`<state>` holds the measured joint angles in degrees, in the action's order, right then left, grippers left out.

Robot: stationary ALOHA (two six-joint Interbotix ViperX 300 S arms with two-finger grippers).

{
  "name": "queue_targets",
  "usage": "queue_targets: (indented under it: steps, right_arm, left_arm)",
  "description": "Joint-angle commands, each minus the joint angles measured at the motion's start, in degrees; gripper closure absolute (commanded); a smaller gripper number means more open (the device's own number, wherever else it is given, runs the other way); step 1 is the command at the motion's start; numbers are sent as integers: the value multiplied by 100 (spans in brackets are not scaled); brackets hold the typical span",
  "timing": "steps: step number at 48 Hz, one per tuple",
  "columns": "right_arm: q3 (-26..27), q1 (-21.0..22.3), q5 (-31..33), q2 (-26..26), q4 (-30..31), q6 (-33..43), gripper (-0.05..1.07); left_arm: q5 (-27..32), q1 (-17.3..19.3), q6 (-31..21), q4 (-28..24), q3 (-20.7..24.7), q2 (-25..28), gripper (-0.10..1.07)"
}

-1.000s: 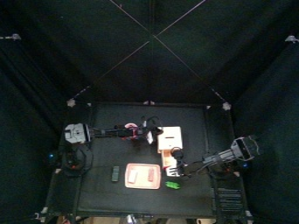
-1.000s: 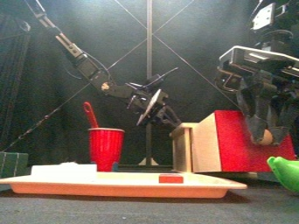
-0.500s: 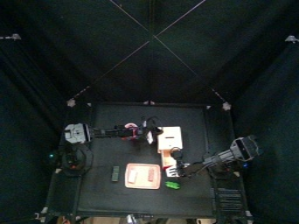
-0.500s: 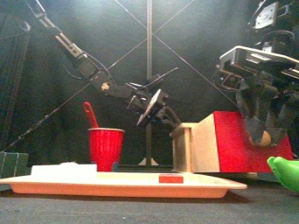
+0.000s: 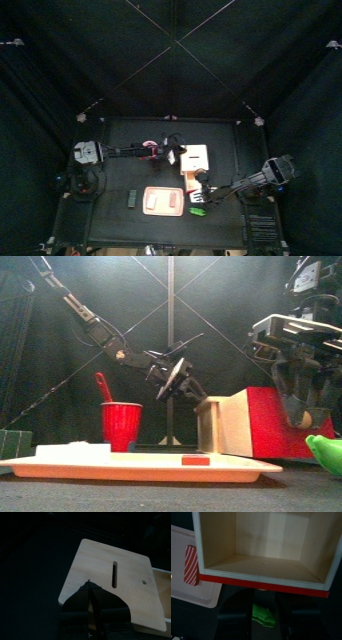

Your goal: Open drawer

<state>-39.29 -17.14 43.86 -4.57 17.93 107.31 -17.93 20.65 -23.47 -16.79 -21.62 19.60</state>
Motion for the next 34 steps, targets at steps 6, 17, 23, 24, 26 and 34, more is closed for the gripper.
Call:
queue_targets:
  steps: [6,17,23,24,26,34]
  right_arm:
    - [70,18,-9,-79,70,0,37]
    - [114,0,-9,-79,35,-9,17]
    - [158,-26,-9,-114,-53,-79,15]
    - [167,-26,-9,-123,-70,-97,15]
    - [176,-35,-9,-141,-105,-97,15]
    - [176,-35,-18,-202,-88,-97,15]
  left_arm:
    - [105,114,9,9,-35,9,59]
    - [114,114,0,9,-35,-9,59]
    - [105,114,9,9,-53,-44,59]
    - [114,105,9,9,-62,-44,59]
    - [105,114,9,9,-62,-62,59]
    - [88,97,9,9,-62,-97,59]
